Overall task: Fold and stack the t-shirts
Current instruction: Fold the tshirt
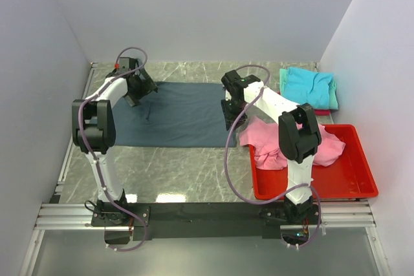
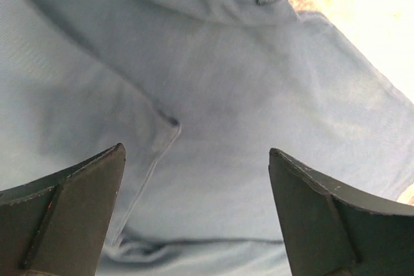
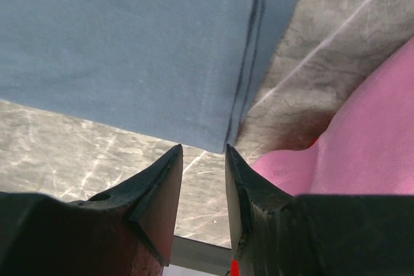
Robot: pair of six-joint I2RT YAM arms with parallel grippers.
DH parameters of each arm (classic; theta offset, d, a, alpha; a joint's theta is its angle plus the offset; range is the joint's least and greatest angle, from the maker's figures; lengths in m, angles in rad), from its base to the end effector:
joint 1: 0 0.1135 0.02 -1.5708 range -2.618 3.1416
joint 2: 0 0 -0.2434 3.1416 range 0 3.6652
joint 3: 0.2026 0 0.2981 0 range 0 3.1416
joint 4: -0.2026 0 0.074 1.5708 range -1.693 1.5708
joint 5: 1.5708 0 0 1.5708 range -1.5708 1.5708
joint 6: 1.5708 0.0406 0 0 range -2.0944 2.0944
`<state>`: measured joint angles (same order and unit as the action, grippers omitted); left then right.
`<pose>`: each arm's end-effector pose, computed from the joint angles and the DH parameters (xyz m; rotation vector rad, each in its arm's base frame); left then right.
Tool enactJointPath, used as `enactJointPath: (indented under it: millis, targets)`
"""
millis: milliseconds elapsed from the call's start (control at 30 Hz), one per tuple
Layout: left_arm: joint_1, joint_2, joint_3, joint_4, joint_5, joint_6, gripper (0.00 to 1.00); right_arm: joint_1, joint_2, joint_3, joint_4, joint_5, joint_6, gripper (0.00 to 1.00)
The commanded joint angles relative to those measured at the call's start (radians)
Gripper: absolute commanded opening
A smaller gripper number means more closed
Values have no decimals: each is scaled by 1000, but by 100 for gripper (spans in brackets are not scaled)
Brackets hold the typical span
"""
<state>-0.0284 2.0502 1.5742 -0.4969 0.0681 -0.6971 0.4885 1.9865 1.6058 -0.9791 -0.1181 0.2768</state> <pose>0.4835 -0.0165 0.1543 -0.8218 2.4481 -0.3646 0.3824 0.2087 0.1716 -0.3330 2.9583 0.2810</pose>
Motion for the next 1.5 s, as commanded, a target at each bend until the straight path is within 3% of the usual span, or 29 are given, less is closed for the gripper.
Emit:
enactJointPath:
  millis: [0,200,533,833,1467]
  targets:
    - [27,-120,-46,32,-42,-19,99,18,0,78,11,-3,-19,40]
    - [136,-186,-158,49,-44,-4,99,21,51,180,20,-32,-37,40]
    - [162,-133,-264,118,-5,-4,99,21,152,158,203,-80,-53,40]
    - [223,-131,-336,133,2,48,99,21,190,26,280,-89,-56,40]
    - [255,-246,-562,103,-11,105,99,53,78,-311,186,-137,-36,38]
